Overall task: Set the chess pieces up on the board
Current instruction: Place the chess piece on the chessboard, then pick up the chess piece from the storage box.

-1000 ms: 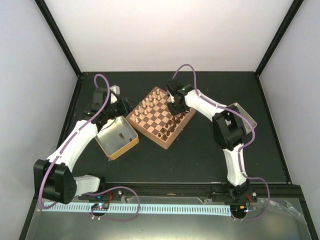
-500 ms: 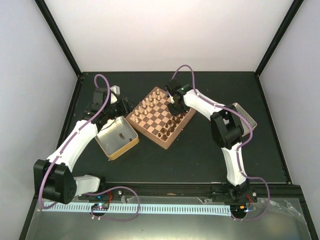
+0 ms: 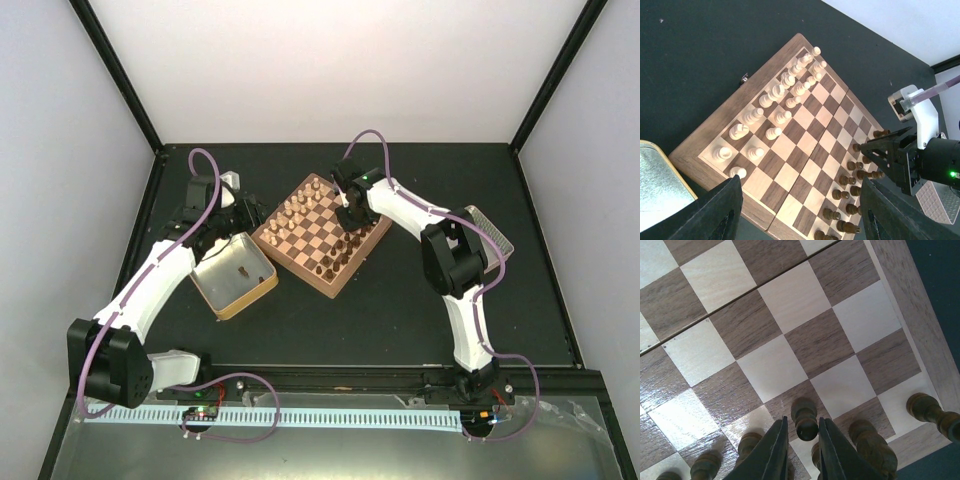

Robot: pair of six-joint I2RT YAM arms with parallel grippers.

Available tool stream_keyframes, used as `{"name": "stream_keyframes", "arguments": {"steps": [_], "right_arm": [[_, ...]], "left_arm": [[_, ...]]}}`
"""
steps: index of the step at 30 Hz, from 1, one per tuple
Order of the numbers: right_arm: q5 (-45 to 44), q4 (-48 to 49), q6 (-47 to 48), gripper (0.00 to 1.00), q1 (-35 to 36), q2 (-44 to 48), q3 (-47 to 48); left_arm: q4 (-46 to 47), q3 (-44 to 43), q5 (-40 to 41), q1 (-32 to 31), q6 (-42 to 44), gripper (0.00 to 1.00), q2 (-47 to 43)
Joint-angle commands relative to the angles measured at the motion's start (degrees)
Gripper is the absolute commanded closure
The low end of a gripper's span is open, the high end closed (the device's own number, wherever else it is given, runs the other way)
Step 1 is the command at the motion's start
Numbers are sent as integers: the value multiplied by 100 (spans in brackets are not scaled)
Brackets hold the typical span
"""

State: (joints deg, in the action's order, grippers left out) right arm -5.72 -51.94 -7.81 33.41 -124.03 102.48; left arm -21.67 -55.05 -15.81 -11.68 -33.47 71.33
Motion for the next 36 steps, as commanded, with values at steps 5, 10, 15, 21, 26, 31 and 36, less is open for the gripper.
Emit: {"name": "stream_keyframes", "arguments": {"steps": [5,10,15,21,26,31,36], "right_arm": [[-57,-35,-200,80,34,189,194],[-166,45,-343,73,30,384,164],[-102,410,-507,72,28,788,-122],[-47,777,-701,73,25,1178,-423],[-98,1208,-828,74,25,1503,-768],[-111,1622,-896,74,25,1895,-1127],[-94,1729,-873,74,25,2038,-1278]], "left_arm": [[-287,-209,186,34,-24,34,30],[-591,-146,556,69,-29,33,37],[-1074,123,840,212,-32,32,80],[-1389,672,957,397,-142,37,254],[-1229,900,803,409,-204,48,871],[-1067,806,804,412,-190,57,1474],[-1026,690,1035,412,-238,59,1790]]}}
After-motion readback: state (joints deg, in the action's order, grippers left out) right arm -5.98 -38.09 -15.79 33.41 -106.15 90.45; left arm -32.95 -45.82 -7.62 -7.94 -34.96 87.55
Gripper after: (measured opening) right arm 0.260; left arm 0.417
